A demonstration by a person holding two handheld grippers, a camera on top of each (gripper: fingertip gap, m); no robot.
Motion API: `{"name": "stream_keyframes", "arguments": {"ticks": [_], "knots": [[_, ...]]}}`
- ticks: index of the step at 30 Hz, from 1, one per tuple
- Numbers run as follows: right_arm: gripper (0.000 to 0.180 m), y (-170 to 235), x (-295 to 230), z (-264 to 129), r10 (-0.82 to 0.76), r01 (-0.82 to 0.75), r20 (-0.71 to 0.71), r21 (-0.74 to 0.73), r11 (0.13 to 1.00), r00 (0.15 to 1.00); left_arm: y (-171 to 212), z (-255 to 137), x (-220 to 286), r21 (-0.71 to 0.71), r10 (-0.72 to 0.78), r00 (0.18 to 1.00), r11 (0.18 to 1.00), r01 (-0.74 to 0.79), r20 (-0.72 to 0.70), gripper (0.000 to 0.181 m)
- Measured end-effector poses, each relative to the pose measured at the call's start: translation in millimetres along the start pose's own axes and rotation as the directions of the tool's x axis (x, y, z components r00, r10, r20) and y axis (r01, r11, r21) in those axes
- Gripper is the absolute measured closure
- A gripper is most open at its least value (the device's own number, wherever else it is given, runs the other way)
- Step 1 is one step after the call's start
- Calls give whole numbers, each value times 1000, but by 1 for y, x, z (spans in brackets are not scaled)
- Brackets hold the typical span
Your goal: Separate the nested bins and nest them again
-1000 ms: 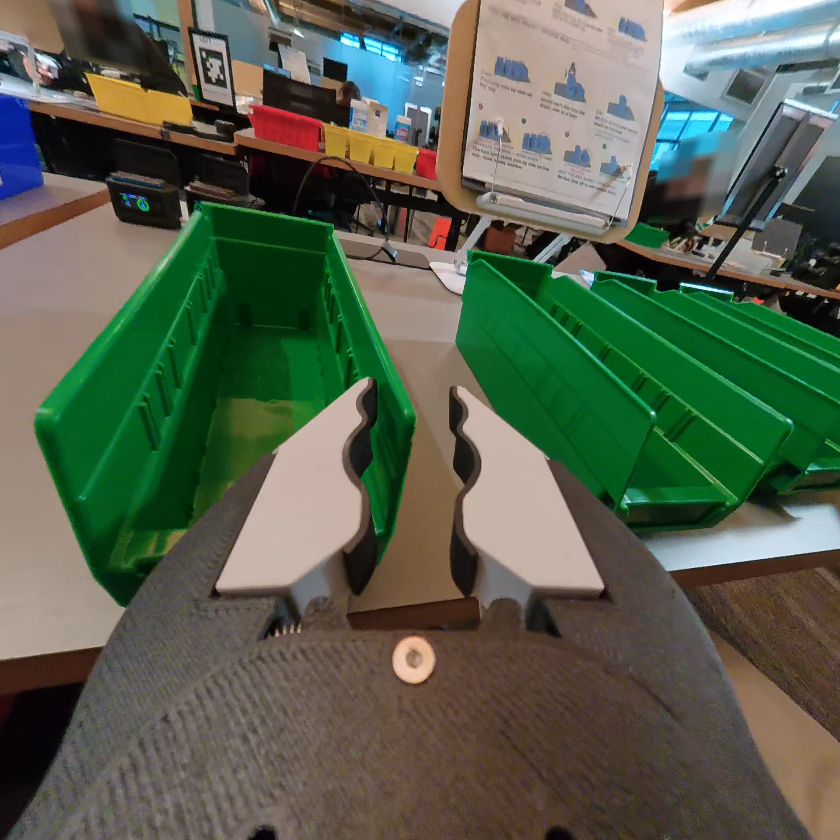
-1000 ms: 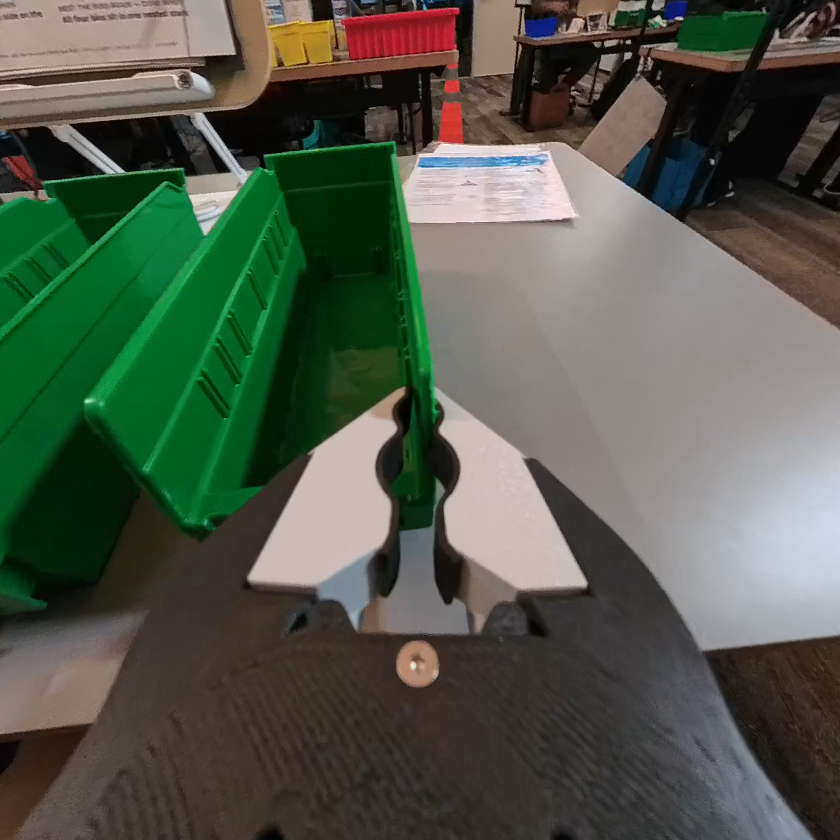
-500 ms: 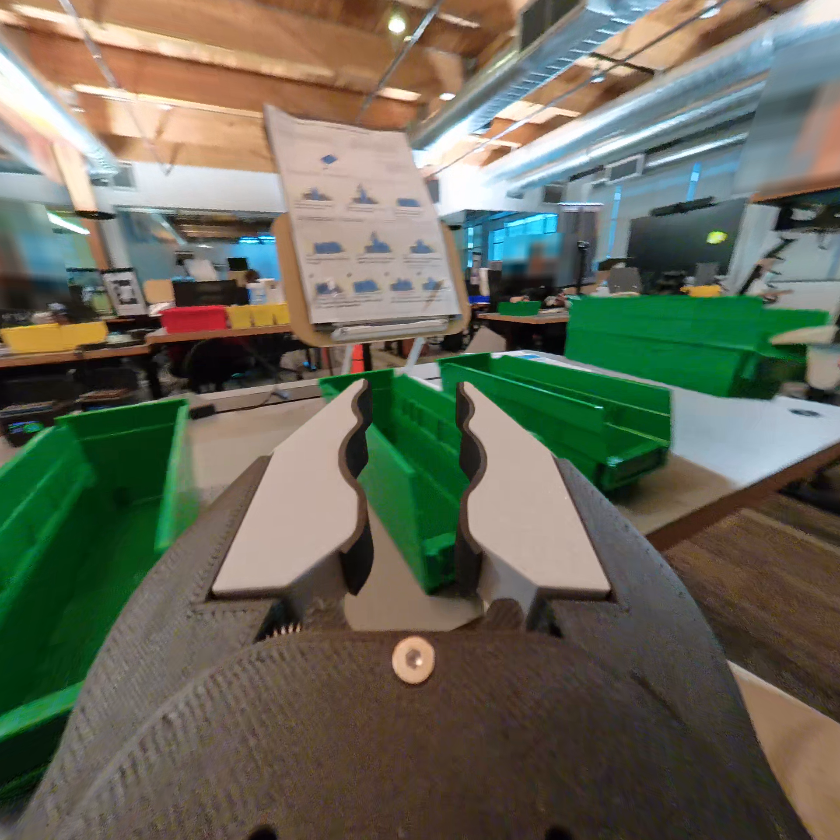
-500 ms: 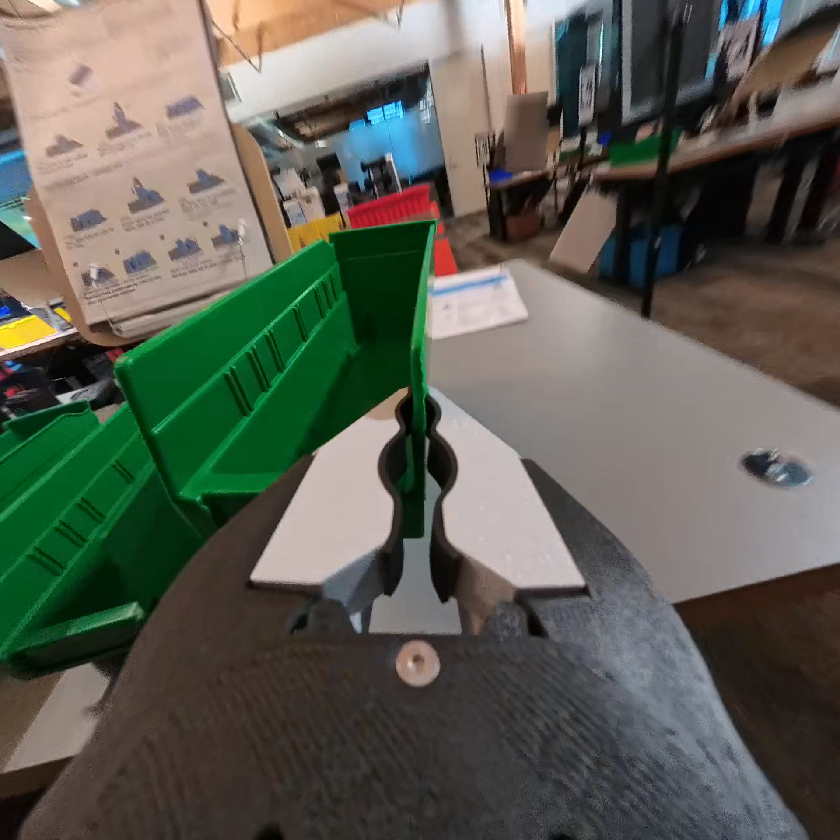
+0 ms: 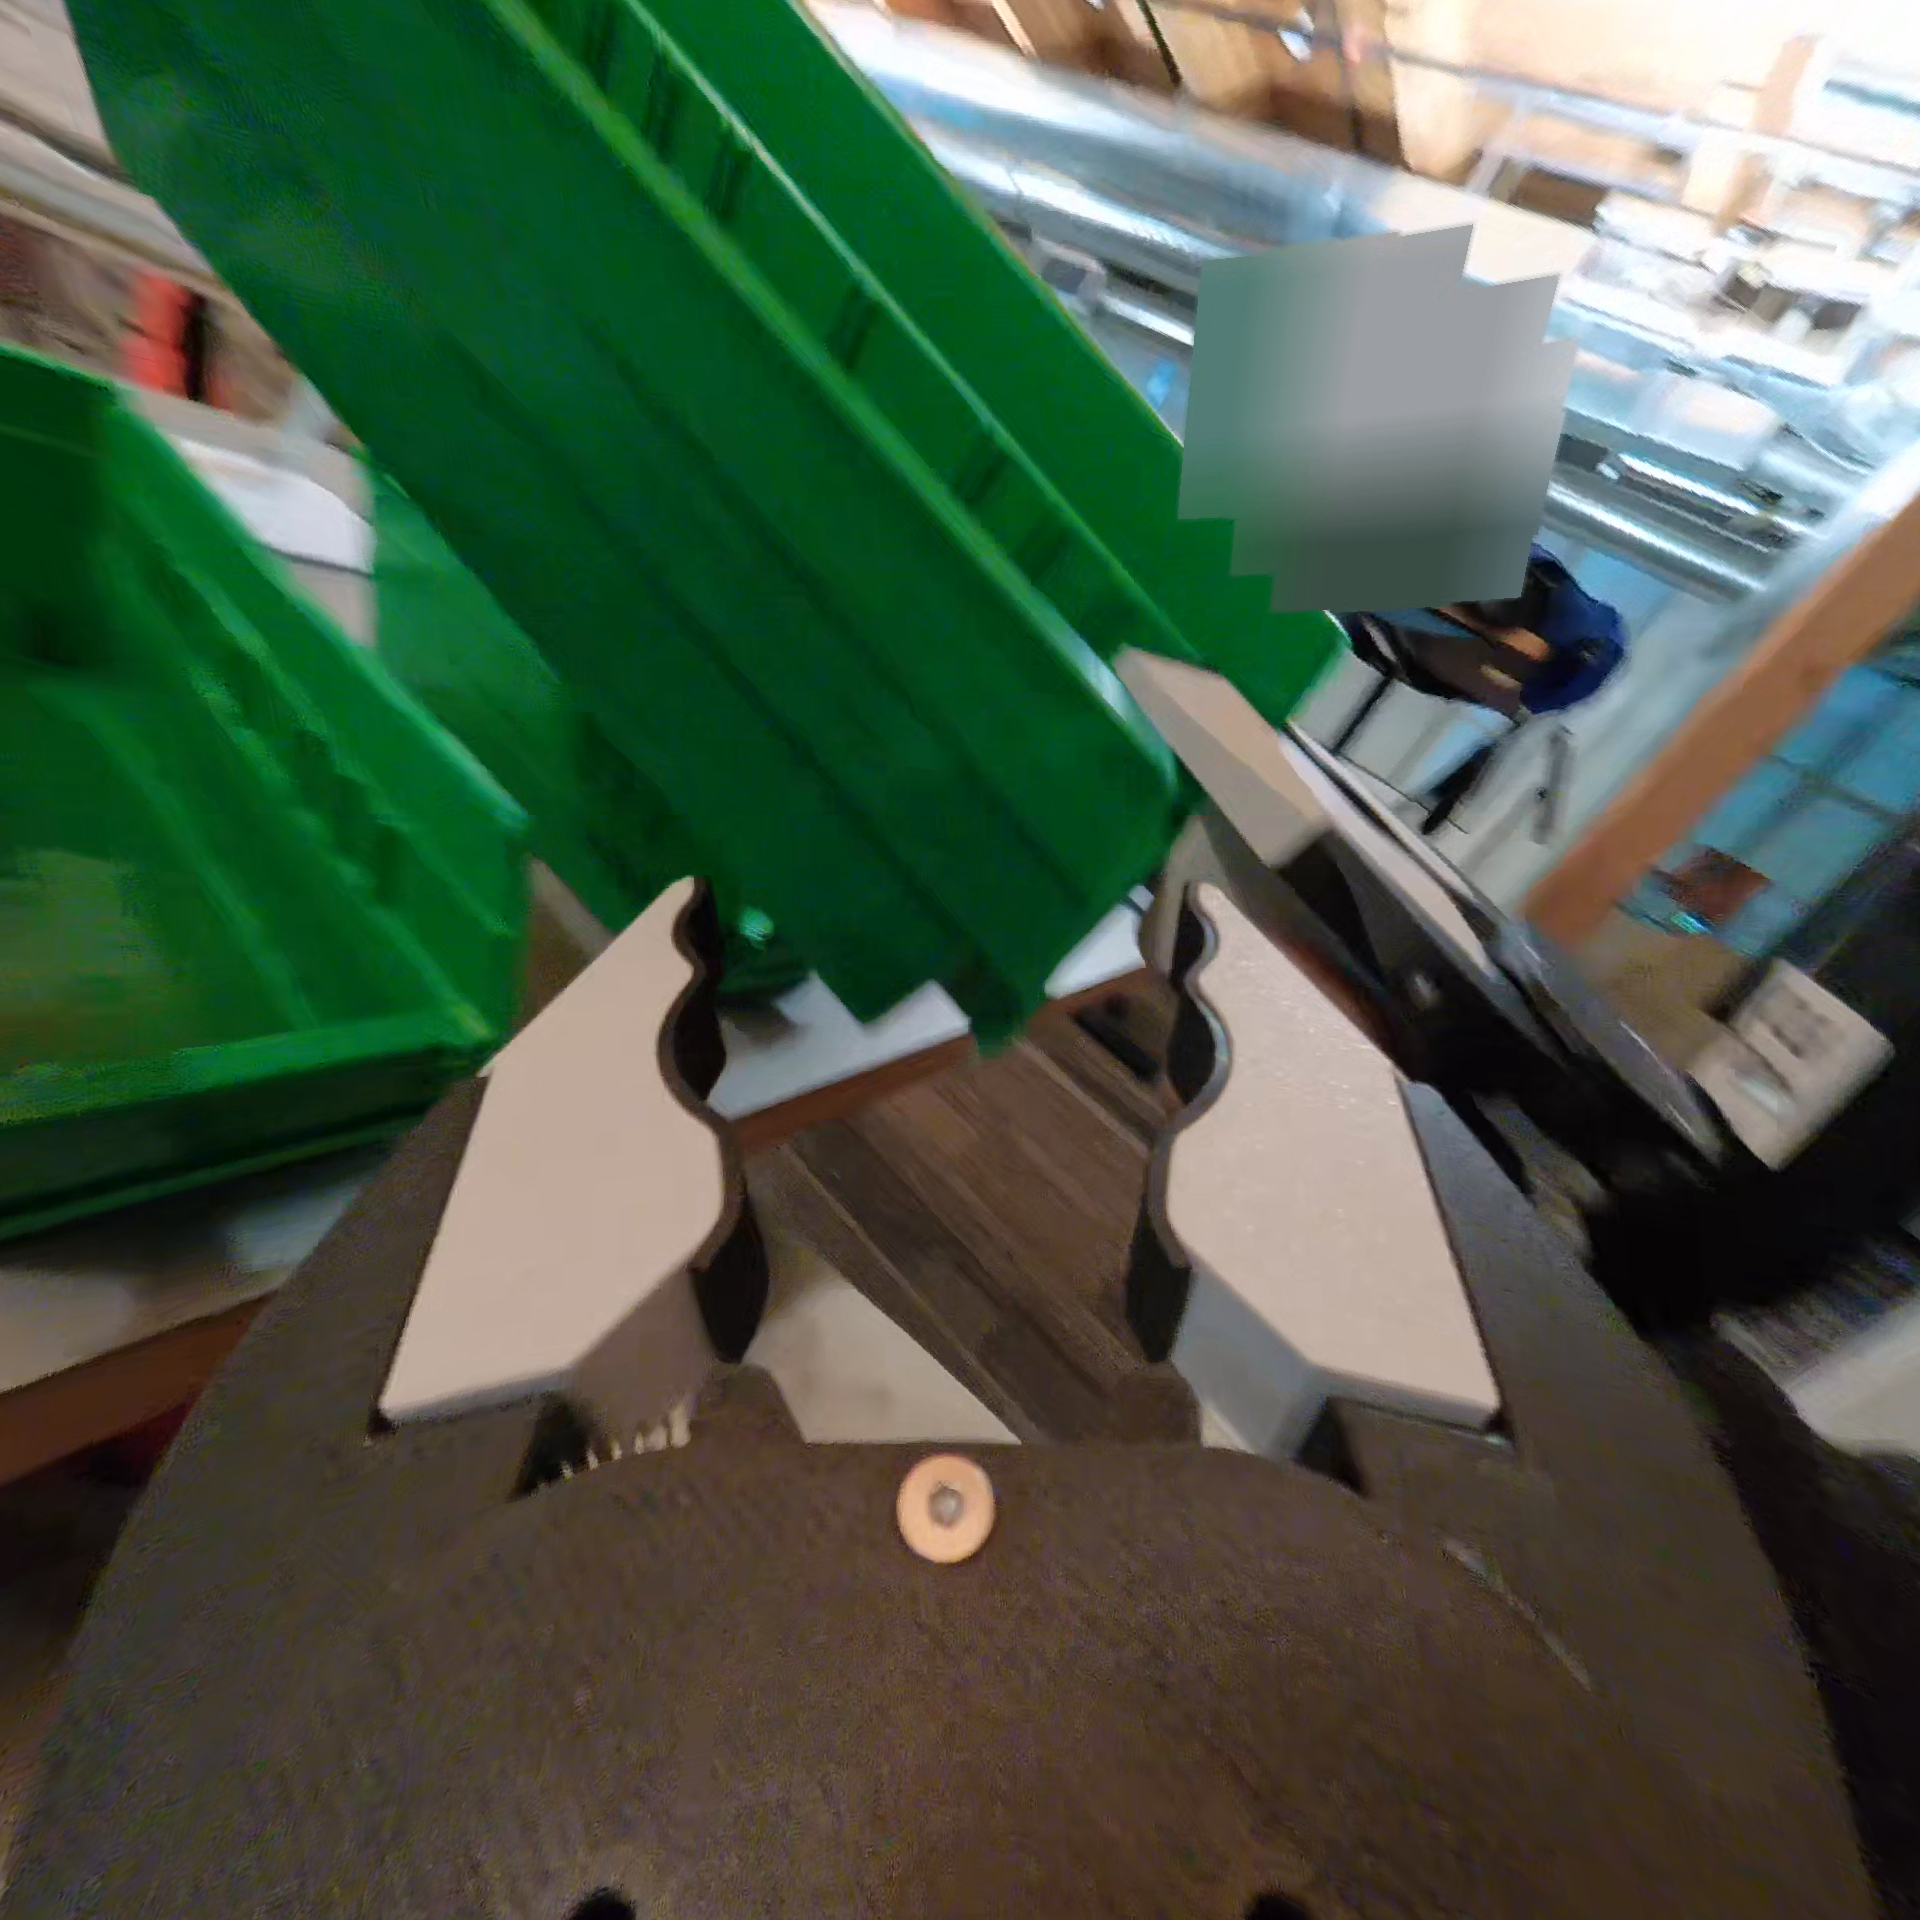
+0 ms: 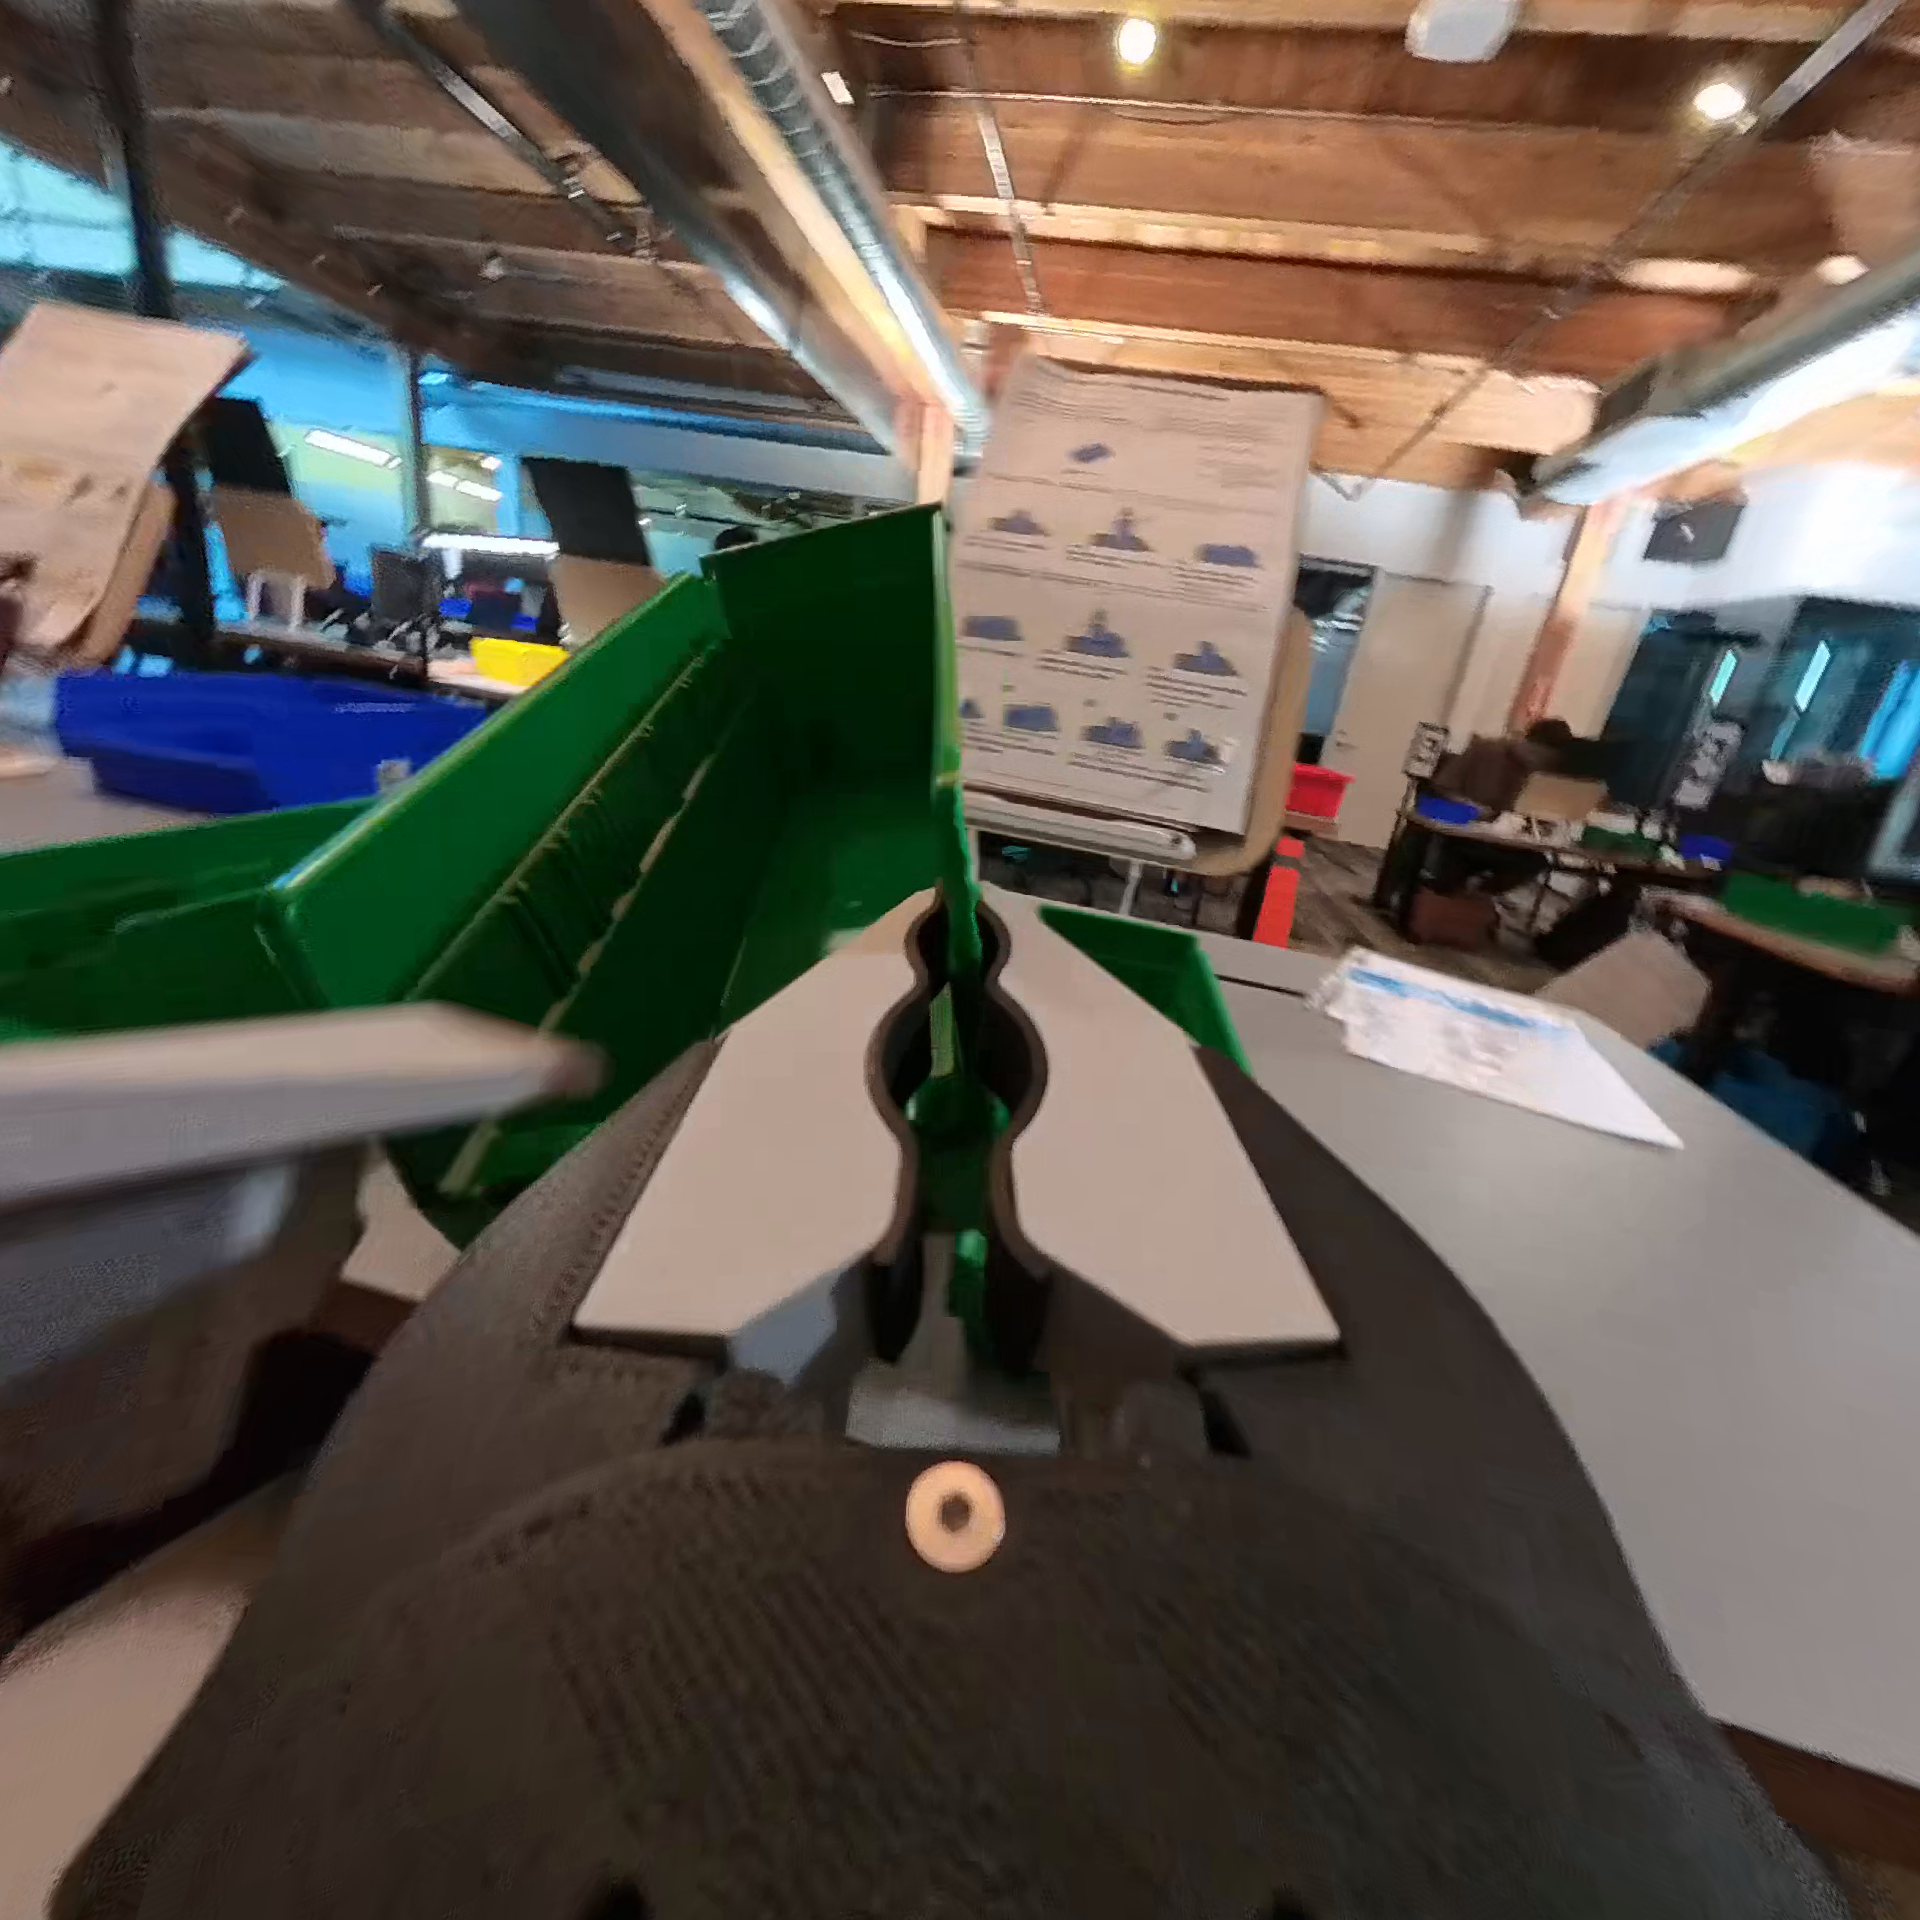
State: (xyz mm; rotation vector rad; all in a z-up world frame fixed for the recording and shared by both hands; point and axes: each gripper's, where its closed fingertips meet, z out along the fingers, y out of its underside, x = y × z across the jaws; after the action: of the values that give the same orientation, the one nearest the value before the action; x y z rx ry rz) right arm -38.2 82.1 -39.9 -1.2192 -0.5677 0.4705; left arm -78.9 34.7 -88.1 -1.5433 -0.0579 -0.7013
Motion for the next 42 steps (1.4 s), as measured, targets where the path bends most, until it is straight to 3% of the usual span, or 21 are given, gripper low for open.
{"name": "stream_keyframes", "arguments": {"ticks": [4,6,10,12,16,20,22,26,32,42], "knots": [[177,-7,-56,0,-135,128,91,78,989,987,-27,-24,-35,109,28,993,993,-41,117,133],[174,-13,-70,1,-181,162,137,139,977,974,-34,-33,-45,123,26,991,991,-42,134,143],[151,-17,-114,-4,-254,191,268,240,952,929,-45,-47,-79,114,-10,974,993,-16,227,177],[143,-12,-134,-6,-252,180,320,237,955,913,-58,-59,-92,148,-42,974,989,8,223,179],[127,-1,-149,-4,-130,61,444,166,984,887,-95,-89,-111,211,31,946,972,-105,324,179],[140,20,-133,10,-72,43,430,77,996,900,-148,-140,-151,295,54,874,930,-221,483,179],[141,30,-126,16,-70,60,424,39,997,903,-169,-165,-176,267,83,818,922,-279,569,179],[148,53,-113,24,-25,63,390,-84,994,920,-183,-198,-220,210,39,766,951,-225,642,179],[148,62,-103,21,-22,75,363,-133,988,932,-165,-190,-258,10,104,746,989,-147,657,179],[148,71,-72,14,63,-3,280,-210,978,958,-160,-171,-285,-84,141,717,990,-115,682,178]]}}
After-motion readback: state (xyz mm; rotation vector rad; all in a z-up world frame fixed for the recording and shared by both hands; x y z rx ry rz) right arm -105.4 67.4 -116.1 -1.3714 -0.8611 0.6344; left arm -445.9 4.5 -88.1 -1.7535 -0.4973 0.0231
